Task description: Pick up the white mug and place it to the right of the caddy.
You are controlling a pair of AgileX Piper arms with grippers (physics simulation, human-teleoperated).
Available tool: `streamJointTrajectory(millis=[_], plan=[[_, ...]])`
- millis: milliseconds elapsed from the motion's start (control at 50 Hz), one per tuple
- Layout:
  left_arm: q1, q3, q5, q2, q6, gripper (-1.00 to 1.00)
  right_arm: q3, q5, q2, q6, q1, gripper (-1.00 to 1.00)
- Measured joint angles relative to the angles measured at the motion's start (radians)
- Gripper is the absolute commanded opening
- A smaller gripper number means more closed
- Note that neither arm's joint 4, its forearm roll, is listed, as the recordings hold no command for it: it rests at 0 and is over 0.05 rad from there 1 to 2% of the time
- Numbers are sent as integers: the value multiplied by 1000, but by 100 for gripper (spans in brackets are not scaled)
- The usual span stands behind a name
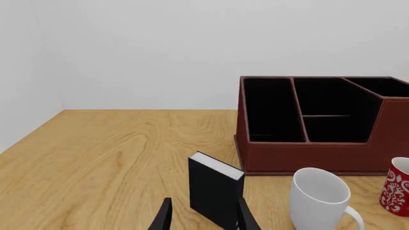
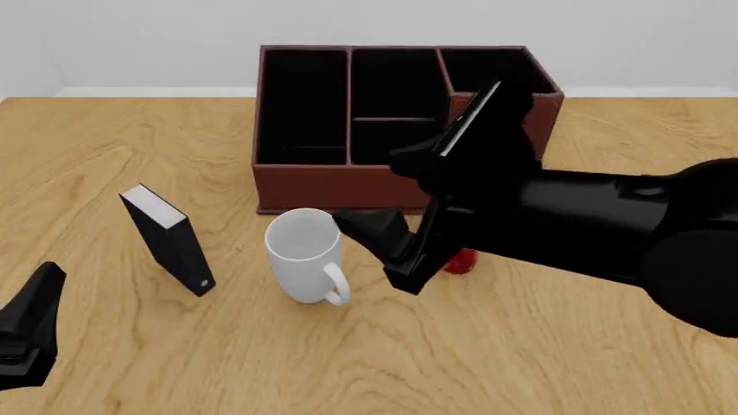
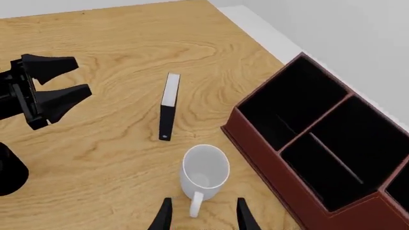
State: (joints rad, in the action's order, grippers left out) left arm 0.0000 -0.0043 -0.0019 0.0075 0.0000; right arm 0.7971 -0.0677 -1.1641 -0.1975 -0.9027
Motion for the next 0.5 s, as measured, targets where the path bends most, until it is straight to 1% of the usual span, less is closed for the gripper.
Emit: streamJointTrajectory(millis=[220, 500], plan=[[0, 0, 0, 0, 0, 100, -25, 46, -41, 39, -6, 100], [0, 0, 0, 0, 0, 100, -41, 85, -86, 69, -1, 100]])
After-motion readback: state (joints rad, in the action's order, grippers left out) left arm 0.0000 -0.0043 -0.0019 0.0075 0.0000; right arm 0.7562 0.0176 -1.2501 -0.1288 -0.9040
